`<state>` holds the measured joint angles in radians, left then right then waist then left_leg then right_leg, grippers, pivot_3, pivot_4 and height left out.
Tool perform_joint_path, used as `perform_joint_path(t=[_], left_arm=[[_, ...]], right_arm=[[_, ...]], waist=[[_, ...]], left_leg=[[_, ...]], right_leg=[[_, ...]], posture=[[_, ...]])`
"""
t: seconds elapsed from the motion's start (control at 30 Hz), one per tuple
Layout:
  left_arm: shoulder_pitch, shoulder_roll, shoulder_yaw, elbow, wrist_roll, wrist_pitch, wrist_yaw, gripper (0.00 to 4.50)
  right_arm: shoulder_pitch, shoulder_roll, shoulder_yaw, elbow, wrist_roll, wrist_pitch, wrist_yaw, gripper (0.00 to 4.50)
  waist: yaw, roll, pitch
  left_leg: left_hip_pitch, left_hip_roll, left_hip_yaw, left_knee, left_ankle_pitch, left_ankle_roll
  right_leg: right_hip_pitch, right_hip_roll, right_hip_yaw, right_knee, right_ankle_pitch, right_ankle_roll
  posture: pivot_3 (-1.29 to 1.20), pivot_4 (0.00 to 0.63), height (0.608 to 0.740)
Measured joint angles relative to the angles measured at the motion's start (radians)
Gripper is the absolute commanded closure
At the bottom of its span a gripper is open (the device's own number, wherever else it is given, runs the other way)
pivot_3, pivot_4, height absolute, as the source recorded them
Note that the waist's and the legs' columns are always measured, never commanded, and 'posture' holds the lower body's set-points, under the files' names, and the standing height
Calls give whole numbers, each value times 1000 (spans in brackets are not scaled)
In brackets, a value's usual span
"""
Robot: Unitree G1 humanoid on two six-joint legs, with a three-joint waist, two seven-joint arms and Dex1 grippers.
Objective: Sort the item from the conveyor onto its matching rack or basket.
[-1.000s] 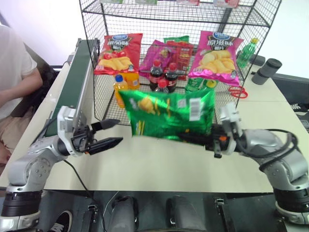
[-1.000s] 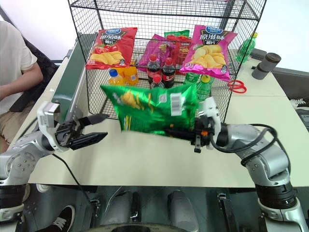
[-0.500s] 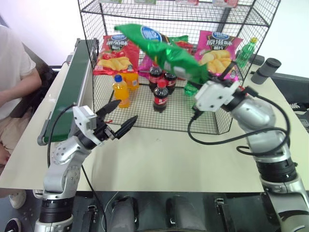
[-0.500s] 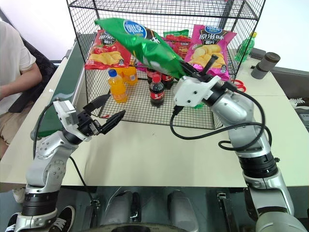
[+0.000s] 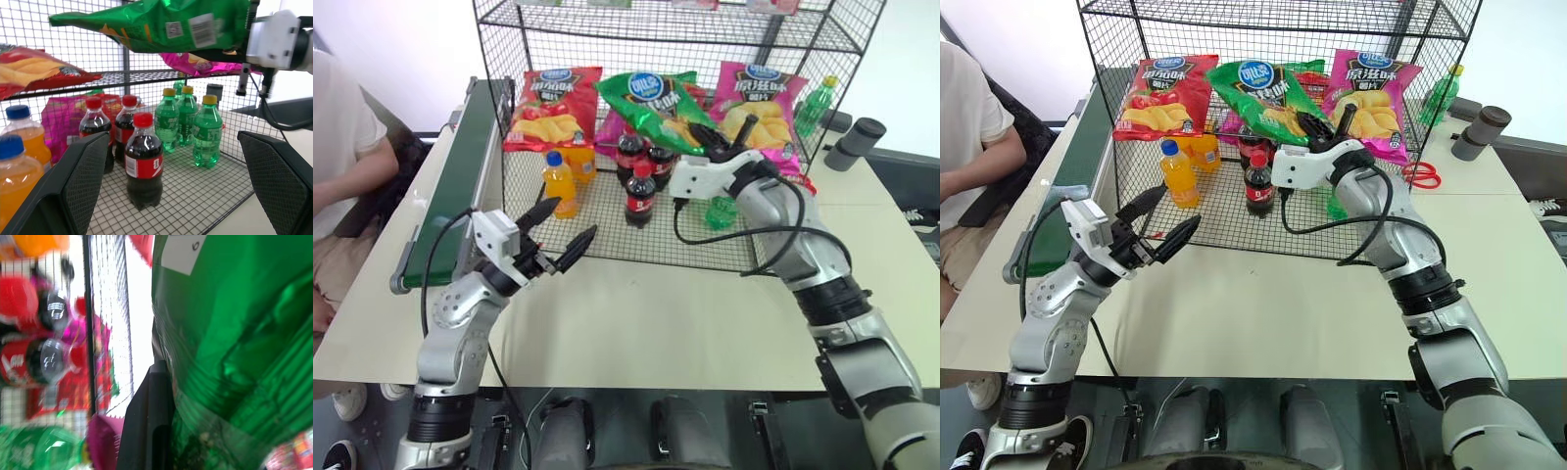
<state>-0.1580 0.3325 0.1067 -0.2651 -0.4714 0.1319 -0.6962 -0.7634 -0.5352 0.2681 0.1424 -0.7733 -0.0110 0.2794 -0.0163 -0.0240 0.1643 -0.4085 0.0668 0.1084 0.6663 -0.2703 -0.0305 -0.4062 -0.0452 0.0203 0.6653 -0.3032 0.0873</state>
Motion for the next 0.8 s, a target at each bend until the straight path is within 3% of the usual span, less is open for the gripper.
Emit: perform_joint_path(t=[0.23, 0.43, 0.73, 0.8], left_arm=[[2, -19, -27, -1, 14, -6, 24, 45], [6, -30, -27, -5, 8, -6, 29, 45], [21, -30, -37, -13, 9, -6, 29, 0], [35, -30, -37, -13, 10, -7, 31, 0]], right_arm=[[-113, 48, 17, 154, -39, 109, -62, 4500], [-122, 89, 23, 184, -34, 136, -79, 4500], [-188, 120, -6, 245, 55, 131, -87, 544], [-188, 121, -15, 221, 78, 132, -71, 544]], waist=[[-4, 0, 0], [-4, 0, 0], [-7, 0, 0], [-10, 0, 0]], left_leg=[[0, 0, 0, -1, 0, 0], [0, 0, 0, -1, 0, 0], [0, 0, 0, -1, -1, 1], [0, 1, 0, -1, -1, 1]], right_leg=[[-1, 0, 0, 1, 0, 0], [-1, 0, 0, 1, 0, 0], [-1, 0, 0, 1, 0, 0], [-1, 0, 0, 1, 0, 0]], posture=[[0, 150, 740], [0, 150, 740], [0, 150, 740], [0, 150, 740]])
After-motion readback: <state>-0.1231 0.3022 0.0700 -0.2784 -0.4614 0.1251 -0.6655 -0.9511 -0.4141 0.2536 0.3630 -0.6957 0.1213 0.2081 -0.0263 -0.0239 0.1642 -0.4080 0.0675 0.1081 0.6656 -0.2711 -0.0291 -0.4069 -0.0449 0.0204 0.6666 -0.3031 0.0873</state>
